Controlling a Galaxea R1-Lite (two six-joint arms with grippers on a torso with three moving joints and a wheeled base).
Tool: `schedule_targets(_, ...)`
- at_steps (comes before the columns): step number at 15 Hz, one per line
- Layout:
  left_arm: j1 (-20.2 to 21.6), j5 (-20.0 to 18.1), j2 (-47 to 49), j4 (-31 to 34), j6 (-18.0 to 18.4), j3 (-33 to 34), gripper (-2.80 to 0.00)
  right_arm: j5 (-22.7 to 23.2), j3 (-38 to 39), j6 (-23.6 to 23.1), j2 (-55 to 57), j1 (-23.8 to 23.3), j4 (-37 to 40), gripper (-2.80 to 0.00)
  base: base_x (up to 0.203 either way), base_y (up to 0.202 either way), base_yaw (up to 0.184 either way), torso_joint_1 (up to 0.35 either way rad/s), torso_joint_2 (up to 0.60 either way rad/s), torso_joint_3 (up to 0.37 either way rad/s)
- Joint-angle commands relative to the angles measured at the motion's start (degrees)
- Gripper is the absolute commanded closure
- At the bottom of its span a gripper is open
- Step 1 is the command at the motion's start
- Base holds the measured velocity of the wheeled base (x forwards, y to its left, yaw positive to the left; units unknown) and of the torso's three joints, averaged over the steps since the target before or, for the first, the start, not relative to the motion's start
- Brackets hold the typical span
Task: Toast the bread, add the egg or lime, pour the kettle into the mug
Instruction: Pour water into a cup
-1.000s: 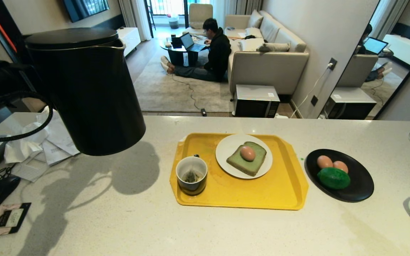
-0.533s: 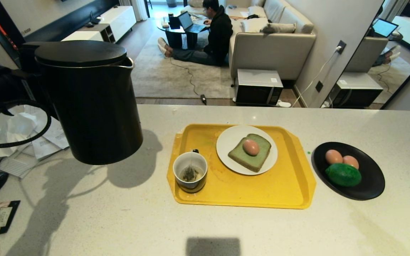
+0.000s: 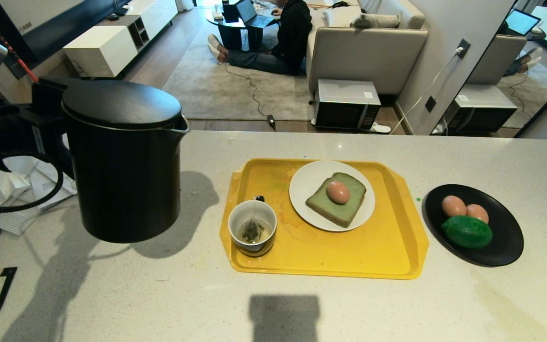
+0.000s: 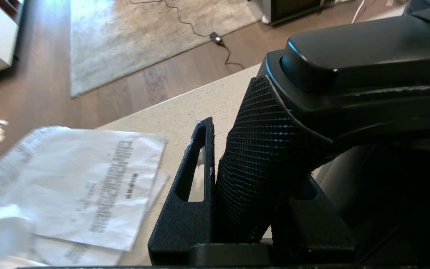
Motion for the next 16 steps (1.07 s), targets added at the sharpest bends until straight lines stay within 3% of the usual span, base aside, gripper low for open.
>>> schedule_targets(1,0.1,0.0,-1.6,3.0,5.4,0.1,0.0,0.0,0.1,-0.1,0.0,0.0,0.0,0.0,0.0,0.0,0.0,0.0,0.0,0.0)
schedule_targets(4,0.0,0.6,-2.3,5.5,8.5,-0.9,0.0,0.0,0.1,-0.1,0.0,0.0,0.0,0.0,0.0,0.0,0.0,0.0,0.0,0.0)
schedule_targets(6,0.0,3.8,-2.3,5.6,13.0,-1.2,0.0,0.0,0.1,-0.1,0.0,0.0,0.0,0.0,0.0,0.0,0.0,0.0,0.0,0.0)
schedule_targets(8,-1.8,5.1,-2.0,7.2,15.2,-2.5,0.0,0.0,0.1,-0.1,0.0,0.0,0.0,0.0,0.0,0.0,0.0,0.0,0.0,0.0)
schedule_targets(13,-9.2,12.9,-0.5,20.3,21.9,-12.5,0.0,0.0,0.1,-0.1,0.0,0.0,0.0,0.0,0.0,0.0,0.0,0.0,0.0,0.0)
schedule_targets(16,-11.8,15.3,0.7,26.6,26.8,-17.3,0.0,0.0,0.1,-0.1,0.0,0.0,0.0,0.0,0.0,0.0,0.0,0.0,0.0,0.0)
